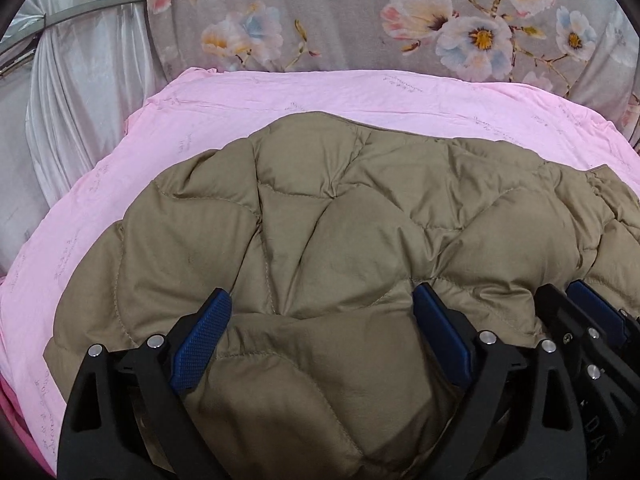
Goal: Fold large clothes
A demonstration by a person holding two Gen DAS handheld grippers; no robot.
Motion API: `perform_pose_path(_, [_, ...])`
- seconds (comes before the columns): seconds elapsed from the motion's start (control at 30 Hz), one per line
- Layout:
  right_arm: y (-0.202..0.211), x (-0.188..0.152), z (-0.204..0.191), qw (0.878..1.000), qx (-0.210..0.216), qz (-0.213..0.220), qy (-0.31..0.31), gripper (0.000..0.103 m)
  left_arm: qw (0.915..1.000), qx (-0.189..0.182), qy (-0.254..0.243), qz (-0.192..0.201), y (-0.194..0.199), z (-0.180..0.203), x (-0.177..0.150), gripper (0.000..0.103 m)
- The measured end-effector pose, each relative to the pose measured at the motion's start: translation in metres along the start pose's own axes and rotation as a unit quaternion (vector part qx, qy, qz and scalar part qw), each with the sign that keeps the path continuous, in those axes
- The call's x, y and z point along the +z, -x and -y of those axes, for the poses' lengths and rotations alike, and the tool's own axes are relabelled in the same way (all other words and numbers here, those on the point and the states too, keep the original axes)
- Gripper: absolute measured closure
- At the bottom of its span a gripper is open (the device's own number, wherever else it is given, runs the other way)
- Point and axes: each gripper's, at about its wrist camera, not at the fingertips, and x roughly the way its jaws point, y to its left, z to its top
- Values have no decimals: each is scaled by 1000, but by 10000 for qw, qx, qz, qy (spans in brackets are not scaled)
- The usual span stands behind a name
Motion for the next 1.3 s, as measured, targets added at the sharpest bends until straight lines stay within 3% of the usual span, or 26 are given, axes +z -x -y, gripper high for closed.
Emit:
perform_pose_path(0.67, [-7,2,1,9999,10,-118,-59,70,9999,142,-38,-78,-5,5,0,13])
perform_pose_path(0.83, [2,3,1,9999,-36,-62,-113,70,9991,-262,313,-133,13,-15,0,13])
perform_pose_path(0.93, [32,0,-5,9996,122,-18,-269,69,9910,-864,1007,-174,45,-58,-4,13])
perform_pose_path(1.0, [50,-3,-15,9997,229,-2,-122,69,9849,-1041,1364,-220,61,-93,-10,12])
perform_pose_path(1.2, [67,-28,-39,9980,493,-293,264,83,9709,-764,2206,-537,71,-178,-43,12])
perform_pose_path(1.3, [58,-37,-43,9978,436,-402,279,85,9573,-1008,2576,-843,56,-190,-56,12])
